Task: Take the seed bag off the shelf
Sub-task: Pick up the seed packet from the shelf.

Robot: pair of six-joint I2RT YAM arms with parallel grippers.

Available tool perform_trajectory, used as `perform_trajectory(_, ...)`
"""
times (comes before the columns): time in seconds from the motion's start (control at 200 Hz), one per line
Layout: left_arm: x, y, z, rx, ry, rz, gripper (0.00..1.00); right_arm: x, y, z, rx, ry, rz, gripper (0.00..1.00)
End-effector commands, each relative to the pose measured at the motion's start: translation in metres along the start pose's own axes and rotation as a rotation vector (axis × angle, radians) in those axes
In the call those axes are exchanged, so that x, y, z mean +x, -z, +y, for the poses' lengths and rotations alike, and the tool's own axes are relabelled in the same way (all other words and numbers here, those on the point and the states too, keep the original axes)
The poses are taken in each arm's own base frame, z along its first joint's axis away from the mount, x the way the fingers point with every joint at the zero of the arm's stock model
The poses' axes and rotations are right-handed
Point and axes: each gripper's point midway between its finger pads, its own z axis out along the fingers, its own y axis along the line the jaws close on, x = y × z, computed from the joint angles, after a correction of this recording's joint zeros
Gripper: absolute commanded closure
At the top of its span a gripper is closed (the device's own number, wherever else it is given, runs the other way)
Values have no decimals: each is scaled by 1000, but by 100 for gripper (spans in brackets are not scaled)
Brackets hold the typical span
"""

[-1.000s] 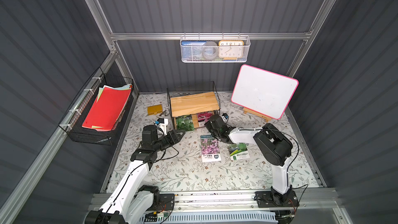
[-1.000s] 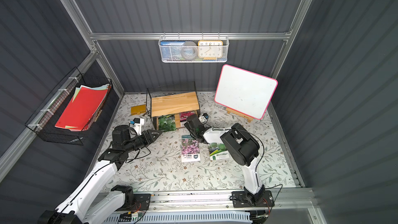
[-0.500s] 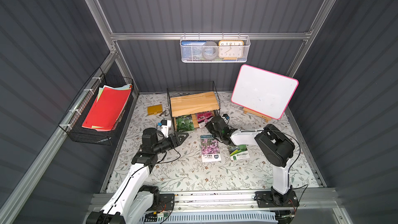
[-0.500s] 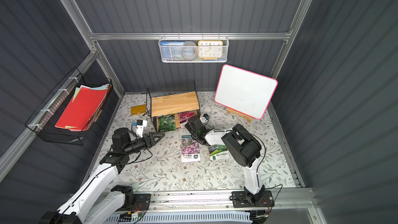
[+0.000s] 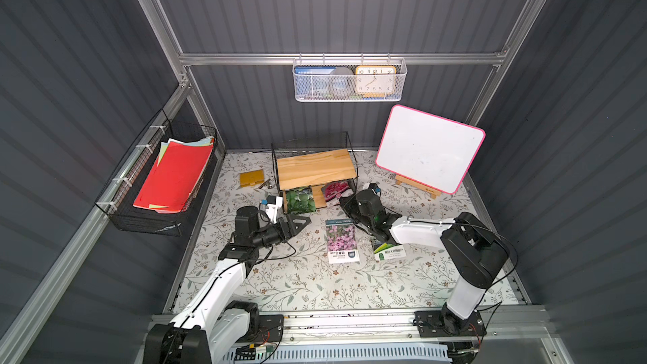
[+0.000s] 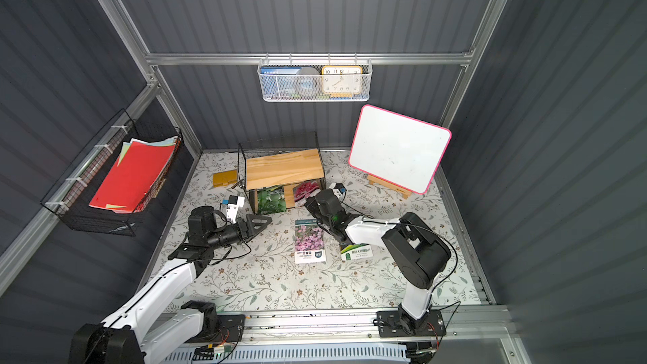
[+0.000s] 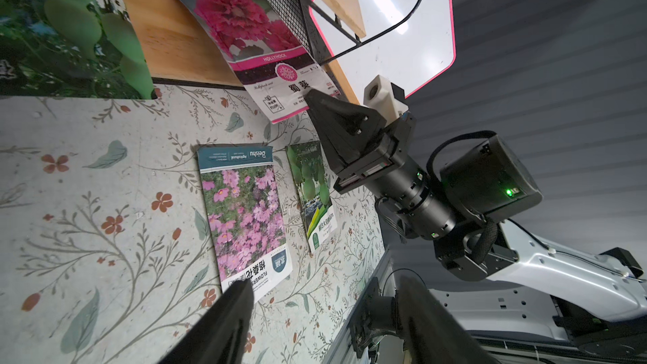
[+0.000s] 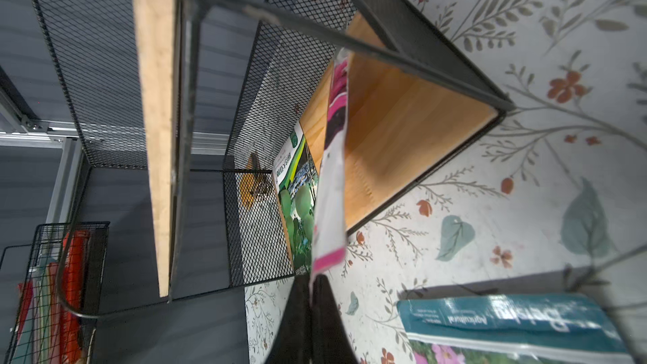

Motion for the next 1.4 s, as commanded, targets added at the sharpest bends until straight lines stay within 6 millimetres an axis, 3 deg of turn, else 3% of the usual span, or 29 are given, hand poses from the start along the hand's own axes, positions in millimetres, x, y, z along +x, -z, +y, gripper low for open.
perform_trajectory(0.0, 1, -2, -1, 13, -26, 9, 28, 5, 12, 6, -31, -1, 22, 100)
perform_trajectory(0.19, 6, -10, 7, 46, 25, 31, 28, 2, 26, 9, -44, 10, 4, 100)
perform_trajectory(0.405, 8, -23, 20, 51, 74, 75, 28, 3, 18, 15, -70, -7, 5, 100)
perform_trajectory(0.785, 0, -31, 19, 94, 126, 74, 28, 29, 20, 32, -132, -23, 62, 100)
perform_trajectory(1.391, -5, -27, 13, 89, 119, 44, 26, 28, 64, 49, -173, 22, 42, 100)
